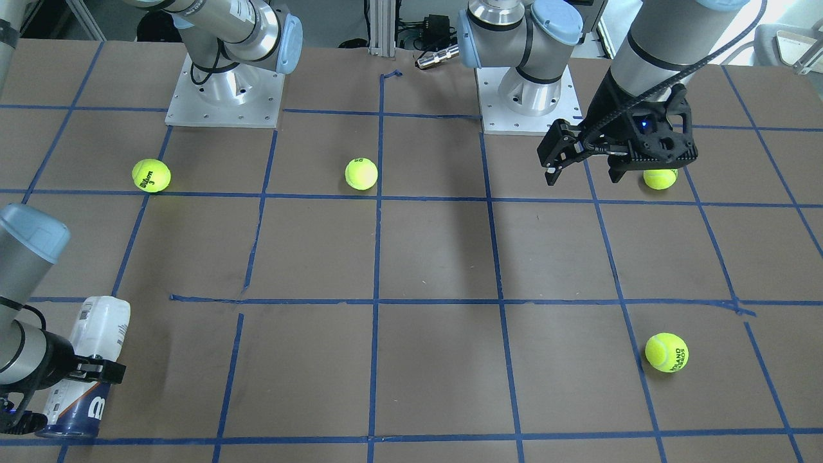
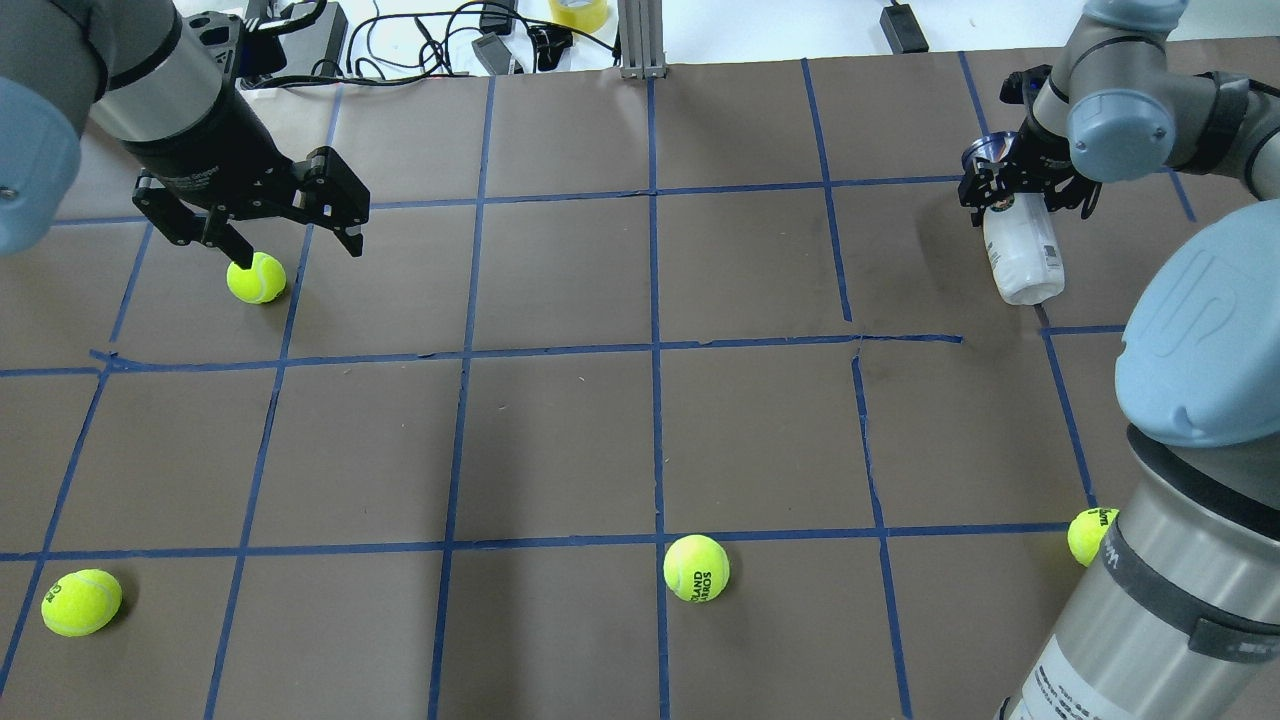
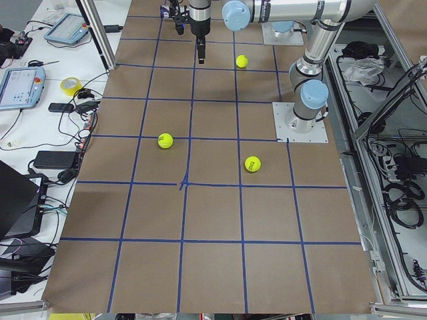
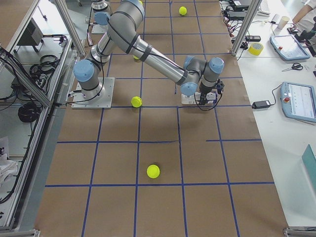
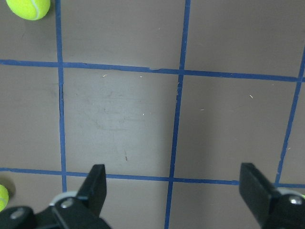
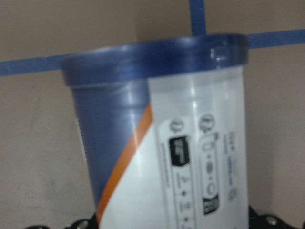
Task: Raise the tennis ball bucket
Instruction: 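Carry the can with the right gripper toward the table center near the left gripper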
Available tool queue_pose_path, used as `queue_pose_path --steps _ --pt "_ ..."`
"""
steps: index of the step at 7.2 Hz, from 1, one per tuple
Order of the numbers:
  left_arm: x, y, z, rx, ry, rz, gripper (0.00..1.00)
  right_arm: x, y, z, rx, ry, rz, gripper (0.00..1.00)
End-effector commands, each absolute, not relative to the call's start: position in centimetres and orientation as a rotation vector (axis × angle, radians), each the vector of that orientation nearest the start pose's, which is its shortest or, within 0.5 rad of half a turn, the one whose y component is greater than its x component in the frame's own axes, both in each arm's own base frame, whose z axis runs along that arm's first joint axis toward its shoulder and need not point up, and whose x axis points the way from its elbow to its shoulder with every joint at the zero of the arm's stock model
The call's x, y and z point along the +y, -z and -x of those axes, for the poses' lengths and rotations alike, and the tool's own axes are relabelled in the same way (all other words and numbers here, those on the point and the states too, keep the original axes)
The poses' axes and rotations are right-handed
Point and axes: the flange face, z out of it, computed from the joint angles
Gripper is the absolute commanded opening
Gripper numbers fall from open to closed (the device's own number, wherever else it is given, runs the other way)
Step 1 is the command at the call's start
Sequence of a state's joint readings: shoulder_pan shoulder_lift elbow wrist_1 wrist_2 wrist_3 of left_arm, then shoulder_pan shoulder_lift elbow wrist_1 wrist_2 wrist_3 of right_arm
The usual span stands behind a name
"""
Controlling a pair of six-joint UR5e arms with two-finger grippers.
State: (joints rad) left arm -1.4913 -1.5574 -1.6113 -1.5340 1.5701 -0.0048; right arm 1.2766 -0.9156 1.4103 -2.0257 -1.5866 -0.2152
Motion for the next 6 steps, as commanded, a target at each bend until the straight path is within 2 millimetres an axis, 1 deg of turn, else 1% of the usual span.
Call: queue_pose_path --steps 1,2,3,4,5,6 --pt "-49.7 -47.8 9.4 3.138 0.017 0.132 1.0 -70.4 -23.4 4.4 3.143 -0.069 0.088 0.77" --pt "-49.6 -47.9 9.4 3.138 0.019 0.132 1.0 -70.1 -24.6 1.5 3.137 -0.074 0.207 0.77" --pt "-49.6 -47.9 9.4 3.138 0.019 0.132 1.0 -69.6 -26.4 -3.1 3.131 -0.058 0.327 0.77" --pt "-49.6 -47.9 9.3 3.137 0.022 0.135 1.0 -68.9 -27.6 -8.6 3.105 -0.032 0.544 0.77" --pt "-49.7 -47.8 9.2 3.135 0.019 0.135 1.0 -68.2 -27.7 -13.3 3.076 -0.027 0.697 0.77" --pt "-50.0 -47.8 8.1 3.133 0.026 0.17 1.0 -67.5 -27.8 -17.3 3.025 -0.003 0.898 0.77"
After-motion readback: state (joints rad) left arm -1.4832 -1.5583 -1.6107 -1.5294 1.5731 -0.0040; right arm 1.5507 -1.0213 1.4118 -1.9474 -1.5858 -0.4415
